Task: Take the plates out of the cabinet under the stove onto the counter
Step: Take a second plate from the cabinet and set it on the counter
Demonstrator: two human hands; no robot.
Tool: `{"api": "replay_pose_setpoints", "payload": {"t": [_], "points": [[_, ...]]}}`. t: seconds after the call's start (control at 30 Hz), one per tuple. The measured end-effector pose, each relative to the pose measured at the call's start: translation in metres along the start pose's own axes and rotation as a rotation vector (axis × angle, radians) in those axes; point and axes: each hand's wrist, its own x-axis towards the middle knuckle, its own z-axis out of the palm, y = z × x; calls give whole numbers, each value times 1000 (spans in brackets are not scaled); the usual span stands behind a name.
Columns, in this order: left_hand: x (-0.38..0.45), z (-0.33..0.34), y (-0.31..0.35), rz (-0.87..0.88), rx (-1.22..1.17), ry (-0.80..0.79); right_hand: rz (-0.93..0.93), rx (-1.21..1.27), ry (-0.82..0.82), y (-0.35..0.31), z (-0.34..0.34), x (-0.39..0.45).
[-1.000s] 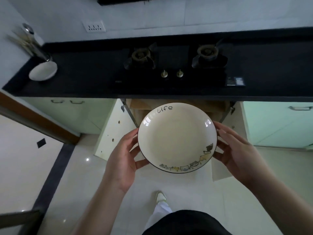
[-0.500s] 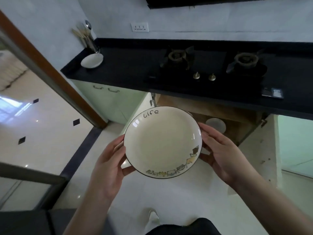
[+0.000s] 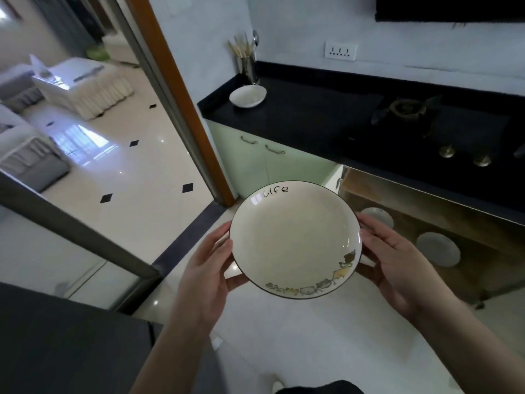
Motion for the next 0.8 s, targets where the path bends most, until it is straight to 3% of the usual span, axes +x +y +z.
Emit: {"api": "replay_pose_setpoints", "payload": {"t": [0.3, 0.47, 0.8], "points": [[67, -53, 31, -24, -28, -41, -31, -36, 31, 0, 63, 47], [118, -50, 43, -29, -26, -82, -44, -38, 49, -8, 71, 94], [216, -32, 84, -41, 31, -6, -63, -48, 12, -37, 92, 206]]}}
